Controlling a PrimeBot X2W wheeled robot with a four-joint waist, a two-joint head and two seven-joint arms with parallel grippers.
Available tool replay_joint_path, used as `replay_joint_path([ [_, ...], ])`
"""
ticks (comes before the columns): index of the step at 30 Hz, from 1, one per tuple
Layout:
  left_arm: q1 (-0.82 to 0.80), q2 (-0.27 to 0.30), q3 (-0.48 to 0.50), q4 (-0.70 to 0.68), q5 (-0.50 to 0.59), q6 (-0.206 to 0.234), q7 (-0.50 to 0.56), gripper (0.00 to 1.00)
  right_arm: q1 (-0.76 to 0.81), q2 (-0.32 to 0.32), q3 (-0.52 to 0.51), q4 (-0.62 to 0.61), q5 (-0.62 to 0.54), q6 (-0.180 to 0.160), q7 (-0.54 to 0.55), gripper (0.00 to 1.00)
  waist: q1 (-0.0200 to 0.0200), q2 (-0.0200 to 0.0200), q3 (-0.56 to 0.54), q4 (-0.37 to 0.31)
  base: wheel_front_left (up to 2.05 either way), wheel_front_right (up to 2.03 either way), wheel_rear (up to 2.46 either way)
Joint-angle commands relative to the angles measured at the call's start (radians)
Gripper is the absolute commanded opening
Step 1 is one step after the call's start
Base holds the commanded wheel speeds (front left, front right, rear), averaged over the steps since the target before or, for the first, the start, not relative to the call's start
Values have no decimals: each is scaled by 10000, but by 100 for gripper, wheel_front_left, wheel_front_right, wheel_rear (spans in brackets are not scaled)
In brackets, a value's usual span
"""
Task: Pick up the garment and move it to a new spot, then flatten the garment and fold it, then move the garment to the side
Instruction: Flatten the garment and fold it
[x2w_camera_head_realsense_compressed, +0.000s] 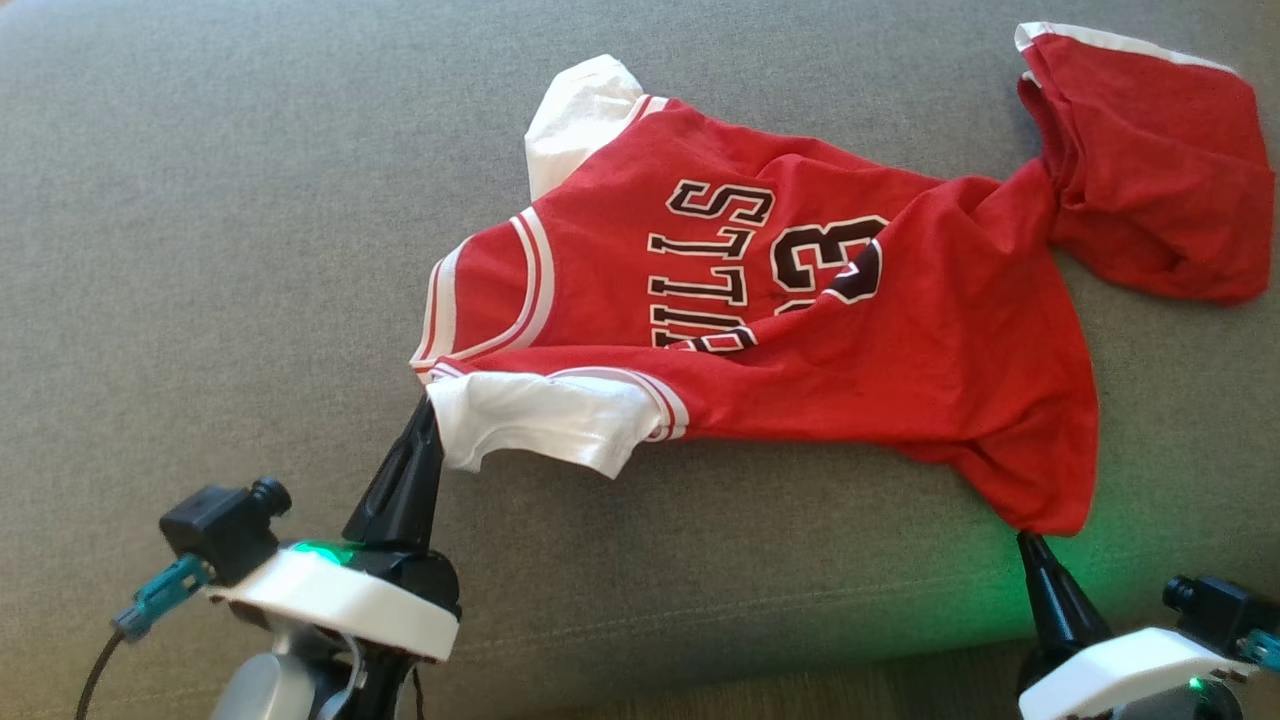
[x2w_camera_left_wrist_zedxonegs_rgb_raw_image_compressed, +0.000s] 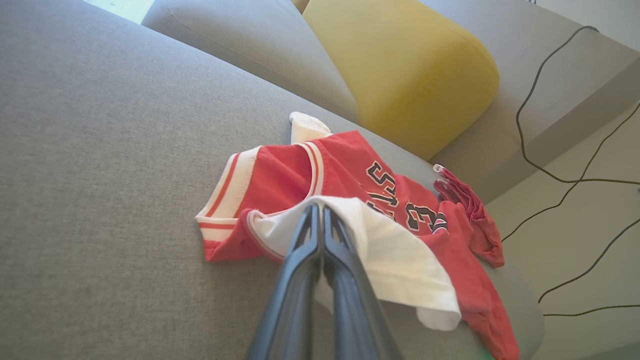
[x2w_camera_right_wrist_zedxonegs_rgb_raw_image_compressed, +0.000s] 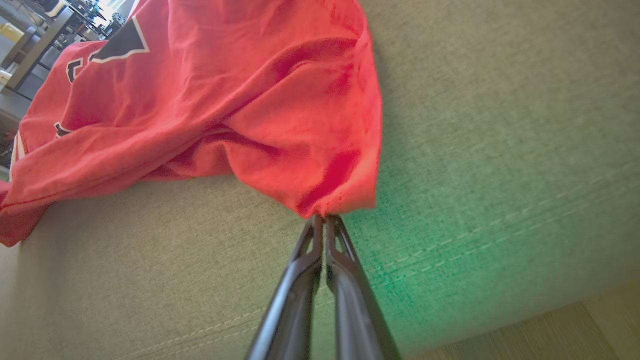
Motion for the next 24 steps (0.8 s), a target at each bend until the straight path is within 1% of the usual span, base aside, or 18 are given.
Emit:
replay_joint_path([
  [1,-119,72,345,-315,-137,26,-115,0,-203,-154,249,-144,69,-2,-202,0,0,0,-37,15,0,0,0],
  [7,-101,-32,570,-435,-540,40,-219,0,-223,-154,136,-530,-93,-2,-706,0,0,0,-110,-77,0,0,0],
  [14,-213,-123,834,-689,-1139,22,-204,0,-245,-154,-118,-1419,-398,-2,-758,0,0,0,-261,-207,0,0,0],
  [17,-421,-235,973,-949,-1721,5,-36,0,-359,-169,-196,-2154,-475,-2,-811,0,0,0,-350,-208,0,0,0],
  [21,-1022,-384,1168,-1409,-2742,53,498,0,-651,-307,-289,-3339,-703,-2,-708,0,0,0,-555,-135,0,0,0],
  [22,-1241,-431,1251,-1546,-3096,125,693,0,-798,-404,-279,-3629,-717,-2,-644,0,0,0,-619,-124,0,0,0],
  [23,-1788,-457,1407,-1855,-3664,321,1139,0,-1216,-650,-290,-4170,-758,-2,-491,0,0,0,-735,-119,0,0,0],
  [24,-2116,-455,1472,-2011,-3913,457,1390,0,-1490,-785,-321,-4406,-768,-2,-397,0,0,0,-802,-113,0,0,0],
])
